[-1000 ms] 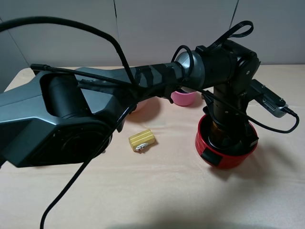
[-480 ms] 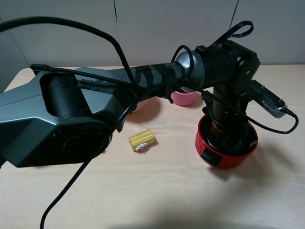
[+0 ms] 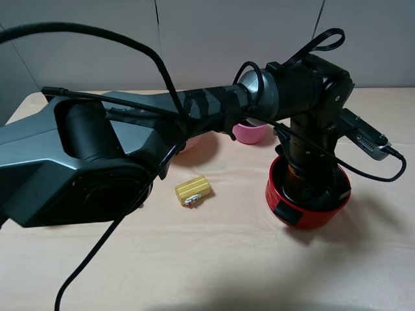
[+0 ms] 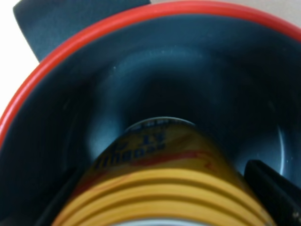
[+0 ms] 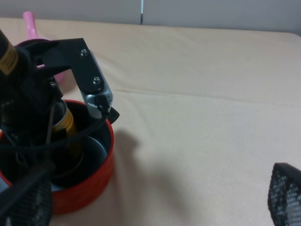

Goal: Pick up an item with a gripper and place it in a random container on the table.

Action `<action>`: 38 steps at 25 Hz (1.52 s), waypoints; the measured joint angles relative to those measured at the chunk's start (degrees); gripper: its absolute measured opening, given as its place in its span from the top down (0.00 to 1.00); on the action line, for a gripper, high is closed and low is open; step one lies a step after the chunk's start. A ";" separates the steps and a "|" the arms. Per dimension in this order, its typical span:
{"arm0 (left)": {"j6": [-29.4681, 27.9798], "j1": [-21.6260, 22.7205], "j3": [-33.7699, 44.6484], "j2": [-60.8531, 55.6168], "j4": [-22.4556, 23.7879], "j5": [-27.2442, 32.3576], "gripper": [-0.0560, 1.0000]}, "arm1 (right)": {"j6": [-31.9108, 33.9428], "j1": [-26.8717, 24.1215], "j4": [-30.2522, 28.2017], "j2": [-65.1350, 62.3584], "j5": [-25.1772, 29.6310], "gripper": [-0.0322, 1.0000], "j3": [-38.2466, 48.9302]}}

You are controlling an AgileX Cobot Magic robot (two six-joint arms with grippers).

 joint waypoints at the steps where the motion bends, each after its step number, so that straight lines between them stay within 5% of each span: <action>1: 0.06 0.00 0.00 0.00 0.00 0.00 0.30 | 0.00 0.00 0.00 0.00 0.00 0.30 0.00; 17: 0.29 0.00 -0.83 -0.88 0.00 -0.53 0.19 | 0.00 0.00 0.00 0.00 0.00 0.30 0.00; 23: 0.29 0.00 -6.58 -1.26 0.59 2.79 0.17 | 0.00 0.00 0.00 0.00 0.00 0.30 0.00; 30: 0.29 0.00 -12.02 -1.38 1.31 6.25 0.03 | 0.00 0.00 0.00 0.00 0.00 0.30 0.00; 38: 0.29 0.00 -12.27 -4.12 1.36 9.13 0.01 | 0.00 0.00 0.00 0.00 0.00 0.30 0.00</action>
